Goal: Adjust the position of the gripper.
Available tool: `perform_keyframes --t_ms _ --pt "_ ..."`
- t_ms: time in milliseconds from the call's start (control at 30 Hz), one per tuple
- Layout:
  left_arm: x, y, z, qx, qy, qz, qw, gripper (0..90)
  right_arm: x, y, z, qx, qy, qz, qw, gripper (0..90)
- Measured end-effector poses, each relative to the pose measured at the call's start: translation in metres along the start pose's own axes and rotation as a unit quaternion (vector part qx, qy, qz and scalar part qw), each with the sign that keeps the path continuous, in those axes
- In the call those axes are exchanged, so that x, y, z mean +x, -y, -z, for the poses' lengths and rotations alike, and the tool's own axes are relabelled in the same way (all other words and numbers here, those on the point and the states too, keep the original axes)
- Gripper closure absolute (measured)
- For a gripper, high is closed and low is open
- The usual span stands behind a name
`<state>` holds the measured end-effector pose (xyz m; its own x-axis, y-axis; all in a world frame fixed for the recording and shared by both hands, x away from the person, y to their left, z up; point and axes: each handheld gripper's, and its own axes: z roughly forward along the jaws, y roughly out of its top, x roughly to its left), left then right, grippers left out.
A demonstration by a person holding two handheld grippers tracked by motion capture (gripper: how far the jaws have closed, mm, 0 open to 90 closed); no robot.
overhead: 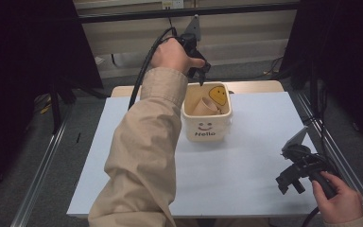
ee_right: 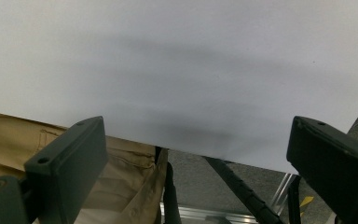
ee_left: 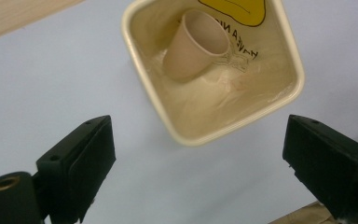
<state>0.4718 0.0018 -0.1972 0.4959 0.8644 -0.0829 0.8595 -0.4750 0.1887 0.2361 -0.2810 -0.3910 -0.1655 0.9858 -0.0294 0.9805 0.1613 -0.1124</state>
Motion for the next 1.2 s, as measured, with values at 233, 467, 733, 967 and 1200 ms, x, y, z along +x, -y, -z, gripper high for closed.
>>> perform_keyframes --t_ms 233,467,733,967,1200 --pt "0.009 0.006 0.032 -0.018 -0.014 0.011 0.9997 7.5 0.0 0.0 0.0 0.001 -0.002 -0.006 1.0 5.2" --pt "0.012 0.014 0.044 -0.024 -0.015 0.01 0.9996 7.4 0.001 -0.001 0.0 0.005 0.007 0.002 1.0 5.1" --pt "0.027 0.036 0.044 -0.023 -0.022 0.016 0.9994 6.0 0.001 -0.001 -0.001 0.001 0.004 -0.005 1.0 5.2" --pt "0.052 0.063 0.038 -0.016 -0.035 0.036 0.9986 6.0 0.001 -0.001 -0.001 0.001 0.004 -0.007 1.0 5.2" --pt "0.078 0.098 0.025 -0.023 -0.031 0.049 0.998 5.5 0.002 -0.001 -0.001 0.0 0.012 -0.006 0.9999 5.1"
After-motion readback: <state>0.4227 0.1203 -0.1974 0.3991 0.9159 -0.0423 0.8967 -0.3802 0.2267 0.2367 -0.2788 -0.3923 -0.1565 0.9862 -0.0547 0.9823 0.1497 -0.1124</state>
